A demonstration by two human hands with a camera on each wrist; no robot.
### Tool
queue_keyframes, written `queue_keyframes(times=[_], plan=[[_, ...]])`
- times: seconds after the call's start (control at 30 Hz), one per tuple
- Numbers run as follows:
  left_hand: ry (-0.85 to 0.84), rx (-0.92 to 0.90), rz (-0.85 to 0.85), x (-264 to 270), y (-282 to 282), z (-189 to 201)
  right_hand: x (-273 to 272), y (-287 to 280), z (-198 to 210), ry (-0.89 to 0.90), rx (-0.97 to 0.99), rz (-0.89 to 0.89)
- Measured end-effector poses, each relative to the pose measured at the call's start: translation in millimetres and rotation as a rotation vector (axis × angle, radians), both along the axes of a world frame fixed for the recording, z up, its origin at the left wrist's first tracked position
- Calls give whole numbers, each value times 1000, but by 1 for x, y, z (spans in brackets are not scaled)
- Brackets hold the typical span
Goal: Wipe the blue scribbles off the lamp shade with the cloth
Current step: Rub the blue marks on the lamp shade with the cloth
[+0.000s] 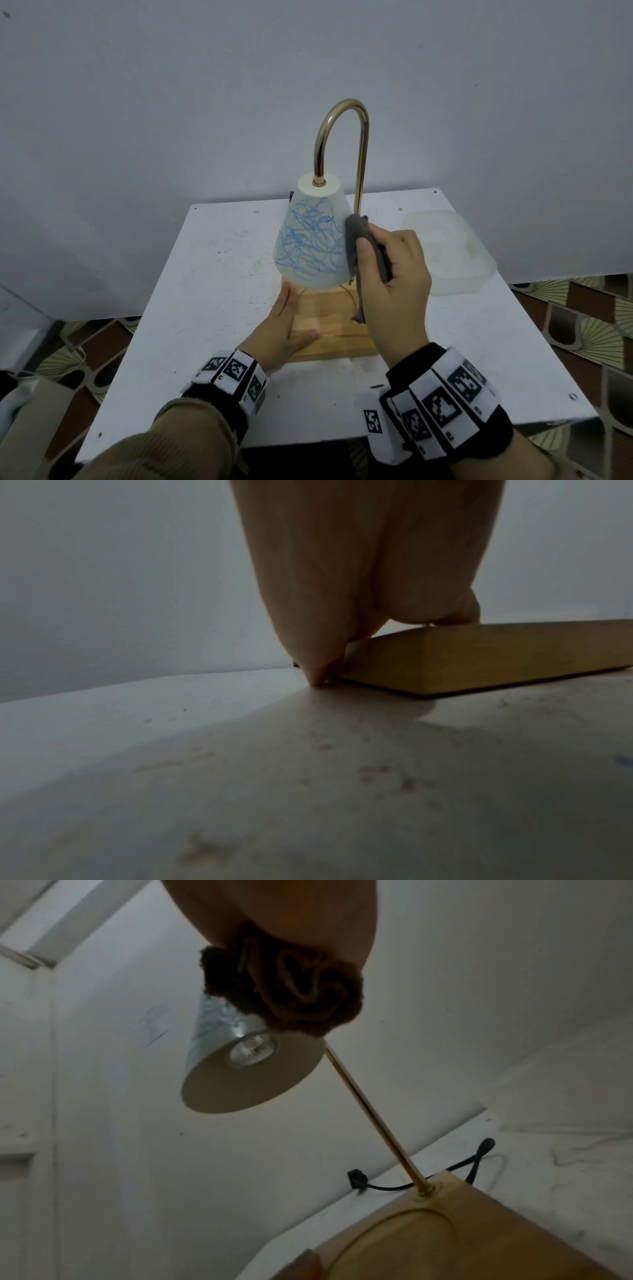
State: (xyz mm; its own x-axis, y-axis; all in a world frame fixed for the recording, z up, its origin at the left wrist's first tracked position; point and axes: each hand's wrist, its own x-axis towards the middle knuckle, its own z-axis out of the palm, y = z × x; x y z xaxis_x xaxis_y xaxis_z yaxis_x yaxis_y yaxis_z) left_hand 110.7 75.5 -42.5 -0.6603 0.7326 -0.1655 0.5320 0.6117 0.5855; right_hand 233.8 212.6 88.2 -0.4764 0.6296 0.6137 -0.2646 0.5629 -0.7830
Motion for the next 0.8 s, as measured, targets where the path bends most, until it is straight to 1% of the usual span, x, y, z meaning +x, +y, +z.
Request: queue_keyframes(times=[0.07,0.13,0.27,0.4,0.47,0.57,0.7,0.8], plan=[[-15,0,0,1,1,1,-4,6,1,-36,-82,6],[-24,2,11,1,1,1,-10,7,7,-24,-109,-4],[-6,-18,8,-1,1,-5,-6,-7,11,58,-38,2],[-17,6,-7,-4,1,-7,6,-11,-11,46,43,-17],[-13,26,-23,-7,0,-8,6,-2,-18,-7,-6,-32],[-17,35,-29,-9,0,-10,1,9,-14,-56,-103,-24],[1,28,-25,-9,1,-11,-1,-2,-1,32,-67,-2],[17,19,-21,-11,0,-13,6,-14,-6,71,12,19]])
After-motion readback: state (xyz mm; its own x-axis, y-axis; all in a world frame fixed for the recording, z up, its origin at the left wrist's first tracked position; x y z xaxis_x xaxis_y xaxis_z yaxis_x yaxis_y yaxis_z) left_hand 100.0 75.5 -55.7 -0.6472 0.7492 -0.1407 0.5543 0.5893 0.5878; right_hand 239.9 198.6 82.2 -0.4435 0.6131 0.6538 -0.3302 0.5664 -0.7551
